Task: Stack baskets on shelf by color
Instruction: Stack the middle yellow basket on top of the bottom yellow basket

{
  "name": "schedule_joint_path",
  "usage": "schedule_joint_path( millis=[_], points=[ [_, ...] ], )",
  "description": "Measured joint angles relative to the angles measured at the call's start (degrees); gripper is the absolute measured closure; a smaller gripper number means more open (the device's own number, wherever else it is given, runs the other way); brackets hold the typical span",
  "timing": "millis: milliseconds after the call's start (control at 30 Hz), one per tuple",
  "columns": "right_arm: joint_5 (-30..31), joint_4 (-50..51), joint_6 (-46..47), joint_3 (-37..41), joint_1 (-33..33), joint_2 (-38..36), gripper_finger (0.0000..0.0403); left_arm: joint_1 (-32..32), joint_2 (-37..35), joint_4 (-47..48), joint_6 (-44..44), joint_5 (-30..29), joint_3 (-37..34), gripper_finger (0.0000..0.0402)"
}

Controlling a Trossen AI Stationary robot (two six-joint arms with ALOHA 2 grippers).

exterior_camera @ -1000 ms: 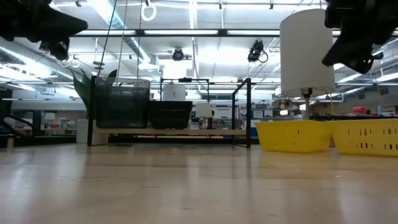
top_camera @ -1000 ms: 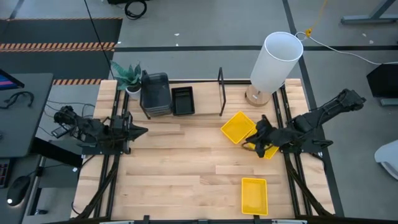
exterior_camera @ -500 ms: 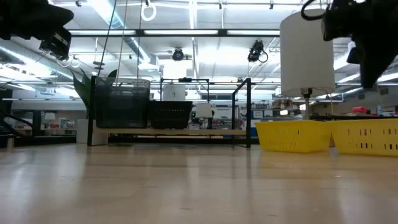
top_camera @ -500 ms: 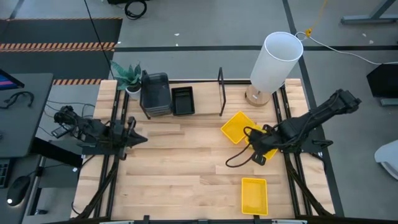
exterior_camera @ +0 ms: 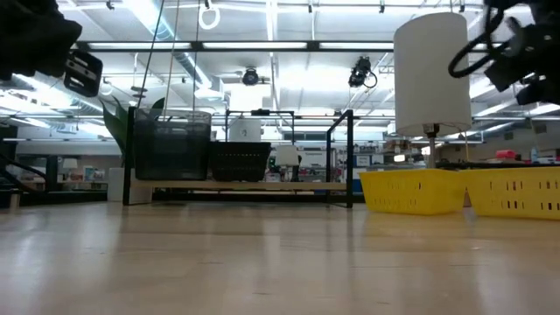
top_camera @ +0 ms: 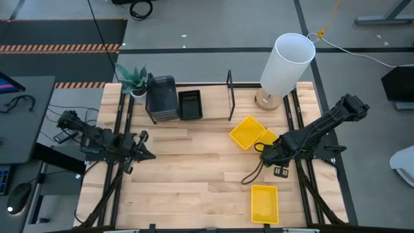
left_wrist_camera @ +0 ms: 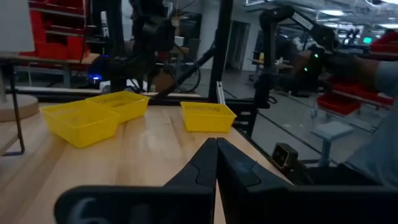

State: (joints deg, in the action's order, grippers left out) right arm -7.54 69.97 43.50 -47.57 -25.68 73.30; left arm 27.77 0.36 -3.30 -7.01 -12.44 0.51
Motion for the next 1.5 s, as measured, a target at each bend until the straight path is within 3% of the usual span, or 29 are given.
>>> schedule_joint_path(
  millis=[333,467,633,767,933,1100,1300,1500],
  points=[
    [0.0,6.4,-4.2,0.0,-5.5,3.5,0.0245,0.0,0.0,0.0,2.1,-0.4,0.0,0.0382],
    [2.5,6.7,-5.9,0.0,-7.6,6.3,0.0243,0.0,0.0,-0.1,2.1,-0.4,0.0,0.0384],
    [7.4,6.6,-14.3,0.0,-9.1,10.7,0.0244,0.0,0.0,-0.1,2.1,-0.4,0.0,0.0389],
    [6.0,6.6,-17.5,0.0,-9.5,13.8,0.0245,0.0,0.0,-0.1,1.7,-0.4,-0.1,0.0382],
    [4.5,6.6,-16.3,0.0,-9.5,16.3,0.0245,0.0,0.0,-0.1,1.7,-0.4,-0.1,0.0372],
    [8.4,4.7,-14.8,0.1,-9.5,18.0,0.0245,0.0,0.0,-0.1,1.7,-0.4,-0.1,0.0377],
    [9.4,1.5,-15.6,0.1,-9.5,19.7,0.0274,0.0,0.0,-0.2,1.7,-0.4,-0.1,0.0385],
    [8.5,1.3,-10.6,0.1,-9.6,19.8,0.0369,0.0,0.0,-0.2,1.7,-0.4,-0.1,0.0377]
  ],
)
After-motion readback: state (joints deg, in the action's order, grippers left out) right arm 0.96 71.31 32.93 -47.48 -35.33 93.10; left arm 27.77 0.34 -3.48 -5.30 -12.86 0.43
